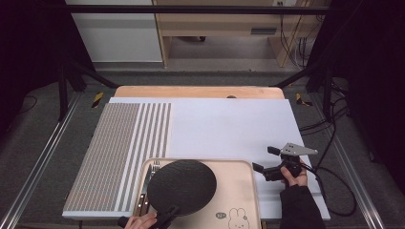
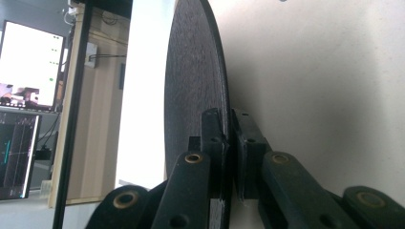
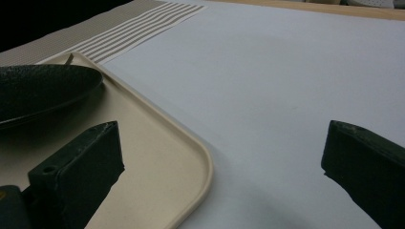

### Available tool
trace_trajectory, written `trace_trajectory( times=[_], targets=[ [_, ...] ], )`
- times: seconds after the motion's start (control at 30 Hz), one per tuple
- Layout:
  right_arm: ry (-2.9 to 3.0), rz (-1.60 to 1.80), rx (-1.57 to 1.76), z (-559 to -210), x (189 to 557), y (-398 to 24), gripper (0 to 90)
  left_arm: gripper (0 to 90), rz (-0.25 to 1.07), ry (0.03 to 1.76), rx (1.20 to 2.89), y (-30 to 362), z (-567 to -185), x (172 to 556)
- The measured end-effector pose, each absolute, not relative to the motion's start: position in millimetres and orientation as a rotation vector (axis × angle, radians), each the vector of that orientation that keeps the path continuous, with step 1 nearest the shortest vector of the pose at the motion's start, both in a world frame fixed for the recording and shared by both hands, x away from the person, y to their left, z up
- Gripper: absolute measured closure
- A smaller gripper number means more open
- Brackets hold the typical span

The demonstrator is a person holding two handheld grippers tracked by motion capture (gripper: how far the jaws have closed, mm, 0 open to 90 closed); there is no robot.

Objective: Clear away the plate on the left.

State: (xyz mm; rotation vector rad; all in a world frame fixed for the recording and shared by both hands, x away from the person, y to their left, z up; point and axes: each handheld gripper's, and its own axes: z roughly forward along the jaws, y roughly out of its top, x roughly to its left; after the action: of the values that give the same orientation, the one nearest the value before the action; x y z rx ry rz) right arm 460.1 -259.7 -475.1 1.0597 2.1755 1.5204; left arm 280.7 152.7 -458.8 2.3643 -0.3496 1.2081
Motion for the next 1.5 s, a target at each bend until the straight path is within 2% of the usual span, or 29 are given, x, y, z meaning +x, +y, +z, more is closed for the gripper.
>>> trace_trajectory(
  times=[0.47, 0.77, 0.93, 1.5],
  targets=[
    [2.175, 1.520, 1.058, -475, 460, -260, 0.6, 84.7, 1.166, -0.379, 2.360, 145, -465, 285],
    [2.174, 1.522, 1.058, -475, 460, -260, 0.6, 84.7, 1.121, -0.425, 2.417, 142, -465, 285],
    [2.173, 1.522, 1.057, -475, 460, -260, 0.5, 79.3, 1.025, -0.417, 2.473, 140, -469, 287],
    [2.174, 1.524, 1.057, -475, 460, -260, 0.5, 63.2, 0.880, -0.373, 2.567, 136, -479, 294]
  ],
)
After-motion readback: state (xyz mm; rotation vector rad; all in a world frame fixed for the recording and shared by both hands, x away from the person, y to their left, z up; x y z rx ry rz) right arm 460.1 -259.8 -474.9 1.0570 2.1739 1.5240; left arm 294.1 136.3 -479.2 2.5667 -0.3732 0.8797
